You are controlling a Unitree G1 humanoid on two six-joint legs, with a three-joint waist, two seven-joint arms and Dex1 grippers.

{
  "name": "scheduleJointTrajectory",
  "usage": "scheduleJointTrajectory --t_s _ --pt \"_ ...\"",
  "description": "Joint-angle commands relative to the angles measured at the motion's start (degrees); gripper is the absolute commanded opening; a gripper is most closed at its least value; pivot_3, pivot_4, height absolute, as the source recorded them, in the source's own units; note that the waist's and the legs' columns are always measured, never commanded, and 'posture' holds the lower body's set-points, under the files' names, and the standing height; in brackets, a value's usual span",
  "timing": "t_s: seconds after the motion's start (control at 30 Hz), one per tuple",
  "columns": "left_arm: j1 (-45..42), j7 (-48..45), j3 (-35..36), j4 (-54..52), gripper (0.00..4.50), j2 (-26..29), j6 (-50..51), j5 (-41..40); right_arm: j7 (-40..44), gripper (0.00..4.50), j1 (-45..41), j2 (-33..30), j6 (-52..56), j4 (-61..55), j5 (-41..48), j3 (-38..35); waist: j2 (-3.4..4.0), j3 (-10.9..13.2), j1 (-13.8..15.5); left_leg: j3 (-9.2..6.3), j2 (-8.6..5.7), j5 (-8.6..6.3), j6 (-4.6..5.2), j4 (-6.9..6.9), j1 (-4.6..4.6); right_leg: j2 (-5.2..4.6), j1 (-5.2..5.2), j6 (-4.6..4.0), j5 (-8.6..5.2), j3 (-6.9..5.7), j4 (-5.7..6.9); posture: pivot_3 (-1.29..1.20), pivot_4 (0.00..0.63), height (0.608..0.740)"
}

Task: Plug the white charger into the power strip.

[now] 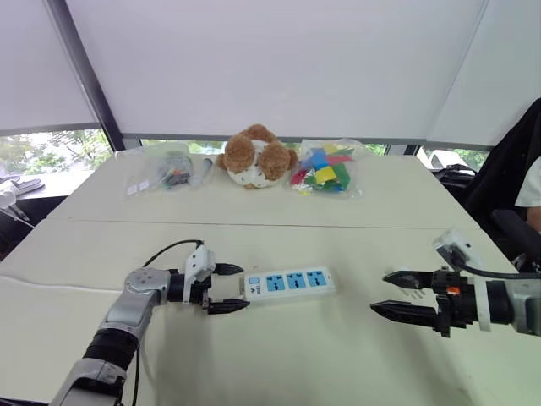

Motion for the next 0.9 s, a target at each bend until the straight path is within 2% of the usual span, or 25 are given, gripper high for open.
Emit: scheduleJointTrajectory --t_s 0.03,0.2,0.3,0.33,0.37,0.5,0.67,0.73,0.8,0.9 --pt "-2.4 0.1 -0.4 3.5 4.48 -2.1 -4.4 1.7 0.8 4.37 0.7 -1.3 -1.3 -0.1 -0.4 -1.6 0.00 0.0 0.0 0.00 0.00 0.00 0.00 0.01 0.01 0.00 0.01 0.00 0.00 0.00 0.00 0.00 0.150 0.739" --pt "-4.5 0.7 -0.6 8.8 4.48 -5.0 -7.9 3.2 1.0 4.37 2.1 -1.7 -1.8 -0.3 -0.8 -2.3 -0.01 0.0 0.0 -0.01 0.00 0.00 0.00 0.01 0.01 0.01 0.01 0.01 0.01 0.00 0.02 0.00 0.150 0.739" --pt "-5.0 0.1 -0.3 10.6 3.62 -5.5 -9.1 3.3 1.2 4.50 2.9 -1.9 -2.0 -0.4 -0.9 -2.8 -0.01 0.0 0.0 -0.01 0.00 0.00 0.00 0.01 0.01 0.01 0.02 0.02 0.01 0.00 0.02 0.00 0.150 0.739" --pt "-5.0 -0.1 -0.2 10.8 3.14 -5.5 -9.3 3.3 1.2 4.50 3.1 -1.9 -2.1 -0.4 -0.9 -3.0 -0.01 0.0 0.0 -0.01 0.00 0.00 0.00 0.01 0.02 0.01 0.02 0.02 0.01 0.00 0.02 0.00 0.150 0.739" --pt "-5.1 -0.1 -0.2 11.0 3.01 -5.5 -9.5 3.4 1.2 4.50 3.2 -1.9 -2.1 -0.5 -0.9 -3.1 -0.01 0.0 0.0 -0.01 0.00 0.00 0.00 0.01 0.02 0.01 0.03 0.02 0.01 0.00 0.03 0.00 0.150 0.739" --pt "-4.9 4.1 -1.3 9.5 3.03 -4.9 -8.0 6.2 -1.9 4.50 2.5 -1.6 -1.7 -0.5 -2.0 -3.4 0.00 0.0 0.0 -0.02 0.00 0.00 0.00 0.01 0.04 0.01 0.05 0.02 0.01 0.00 0.03 0.00 0.150 0.739" --pt "3.2 10.5 -2.6 -7.9 3.03 -4.8 2.9 7.1 -6.7 4.50 -4.9 -3.9 0.7 6.1 -3.1 -3.8 0.01 0.0 -0.1 -0.02 -0.01 0.00 0.00 0.05 0.06 -0.02 0.11 0.04 0.02 0.02 0.03 0.00 0.150 0.739" --pt "7.3 13.0 -3.6 -14.9 3.03 -4.6 7.0 7.7 -6.4 4.50 -8.5 -7.1 1.5 9.8 -4.2 -1.7 0.03 0.0 0.0 0.00 -0.01 0.00 0.00 0.07 0.07 -0.05 0.12 0.04 0.03 0.03 0.03 0.00 0.150 0.739" --pt "10.8 15.9 -4.5 -20.6 3.03 -4.8 10.7 8.3 -5.3 4.50 -12.5 -12.4 0.8 14.9 -8.8 5.3 0.11 -0.1 0.1 -0.02 -0.02 0.00 0.00 0.05 0.08 -0.07 0.12 0.04 0.03 0.00 0.03 0.00 0.150 0.739" --pt "13.4 18.6 -5.4 -25.1 3.03 -4.7 13.7 8.7 -1.2 4.50 -20.0 -15.4 -1.3 21.6 -13.5 16.0 0.11 -0.1 0.1 -0.02 -0.01 0.00 0.00 0.04 0.11 -0.08 0.14 0.02 0.01 -0.03 0.01 0.00 0.150 0.739"
